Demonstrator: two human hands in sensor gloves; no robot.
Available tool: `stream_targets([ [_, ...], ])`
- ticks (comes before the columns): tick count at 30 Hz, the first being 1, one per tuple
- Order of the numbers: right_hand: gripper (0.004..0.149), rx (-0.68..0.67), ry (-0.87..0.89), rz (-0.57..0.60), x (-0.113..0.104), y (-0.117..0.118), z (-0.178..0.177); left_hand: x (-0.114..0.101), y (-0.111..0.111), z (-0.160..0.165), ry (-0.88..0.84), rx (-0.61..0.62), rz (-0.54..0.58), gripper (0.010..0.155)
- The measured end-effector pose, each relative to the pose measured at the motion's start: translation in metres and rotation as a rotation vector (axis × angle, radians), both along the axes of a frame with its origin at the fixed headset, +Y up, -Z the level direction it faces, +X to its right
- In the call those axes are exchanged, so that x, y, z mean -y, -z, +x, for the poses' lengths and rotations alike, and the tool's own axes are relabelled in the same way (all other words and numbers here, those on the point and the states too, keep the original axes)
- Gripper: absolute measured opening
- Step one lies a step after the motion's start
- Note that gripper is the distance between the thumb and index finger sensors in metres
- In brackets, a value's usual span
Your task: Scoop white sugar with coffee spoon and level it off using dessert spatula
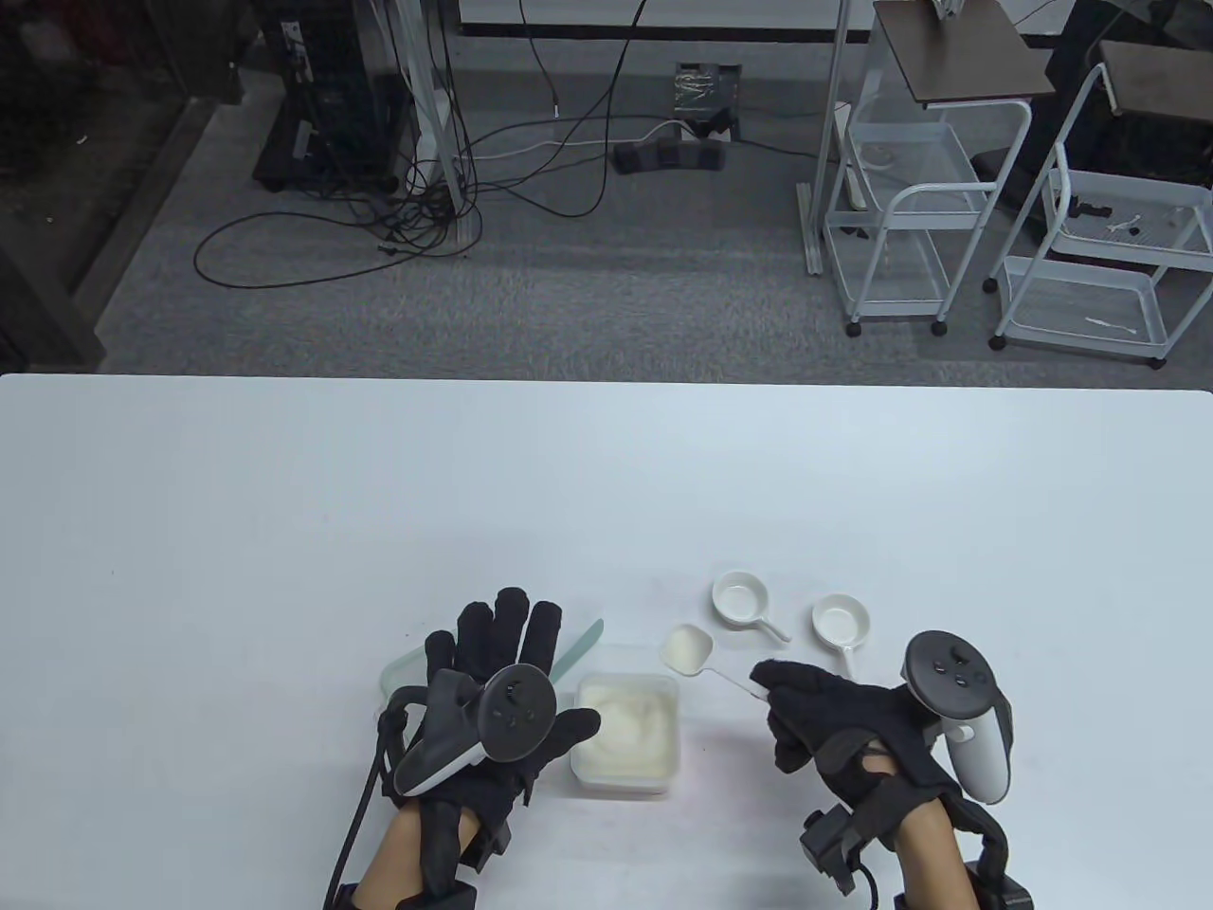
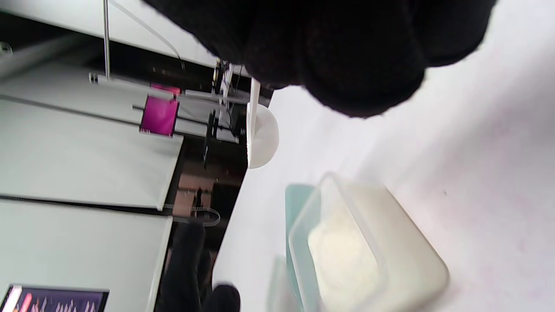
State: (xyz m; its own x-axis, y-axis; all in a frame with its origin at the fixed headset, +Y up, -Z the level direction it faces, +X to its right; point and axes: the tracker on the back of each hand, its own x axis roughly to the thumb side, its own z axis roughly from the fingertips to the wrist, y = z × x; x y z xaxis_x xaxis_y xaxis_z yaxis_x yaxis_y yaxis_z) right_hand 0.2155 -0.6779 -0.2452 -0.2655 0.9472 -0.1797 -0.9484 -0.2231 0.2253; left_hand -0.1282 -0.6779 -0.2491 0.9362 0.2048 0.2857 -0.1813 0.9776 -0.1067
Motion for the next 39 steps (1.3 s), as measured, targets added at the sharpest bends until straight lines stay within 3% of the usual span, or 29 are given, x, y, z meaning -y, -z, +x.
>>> stream_targets([
  [9,0.044,0.301,0.066,-0.008,0.003,-0.008,0.067,0.001,0.001,-0.002,0.009,-0.014,-0.012,0.103],
  [15,0.045,0.471,-0.017,-0.030,0.011,-0.013,0.090,0.003,0.002,-0.002,0.024,-0.020,-0.025,0.103],
  [24,0.046,0.496,-0.202,-0.034,0.013,-0.011,0.085,0.002,0.002,-0.002,0.039,-0.027,-0.033,0.103],
  [39,0.050,0.435,-0.317,-0.067,0.022,-0.002,0.073,0.004,0.002,0.000,0.053,-0.024,-0.045,0.103],
])
